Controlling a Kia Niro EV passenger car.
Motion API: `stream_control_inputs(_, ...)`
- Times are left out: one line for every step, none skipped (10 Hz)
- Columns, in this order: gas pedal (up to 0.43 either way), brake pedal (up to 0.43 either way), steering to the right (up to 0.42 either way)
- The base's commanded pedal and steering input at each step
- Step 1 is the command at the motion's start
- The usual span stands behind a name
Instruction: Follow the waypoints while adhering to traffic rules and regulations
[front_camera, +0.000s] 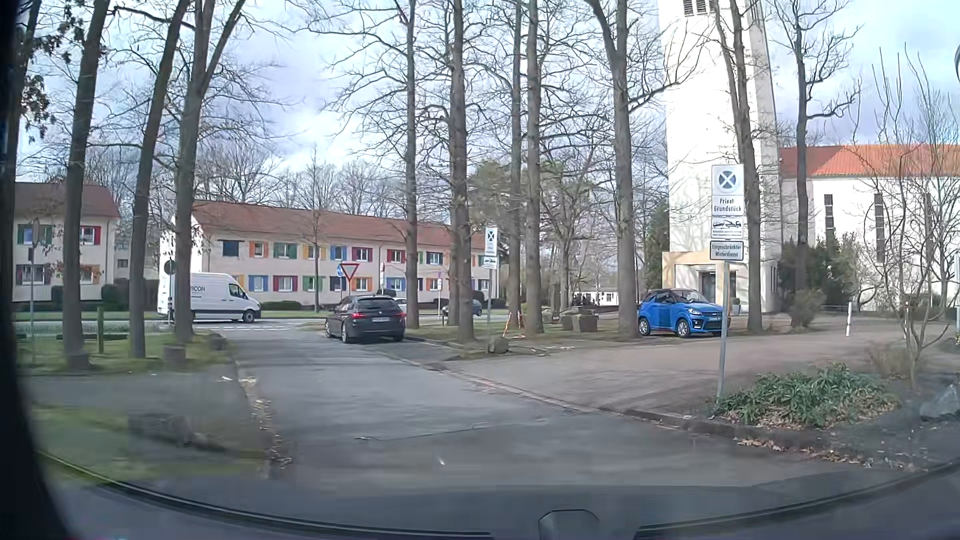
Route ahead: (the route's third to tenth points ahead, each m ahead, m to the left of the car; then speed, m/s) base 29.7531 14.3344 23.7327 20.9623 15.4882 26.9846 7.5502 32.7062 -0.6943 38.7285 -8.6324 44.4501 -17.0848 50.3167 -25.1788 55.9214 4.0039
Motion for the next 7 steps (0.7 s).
stream_control_inputs(0.177,0.000,0.086)
stream_control_inputs(0.177,0.000,0.030)
stream_control_inputs(0.177,0.000,-0.022)
stream_control_inputs(0.177,0.000,-0.082)
stream_control_inputs(0.138,0.000,-0.135)
stream_control_inputs(0.110,0.000,-0.187)
stream_control_inputs(0.087,0.000,-0.219)
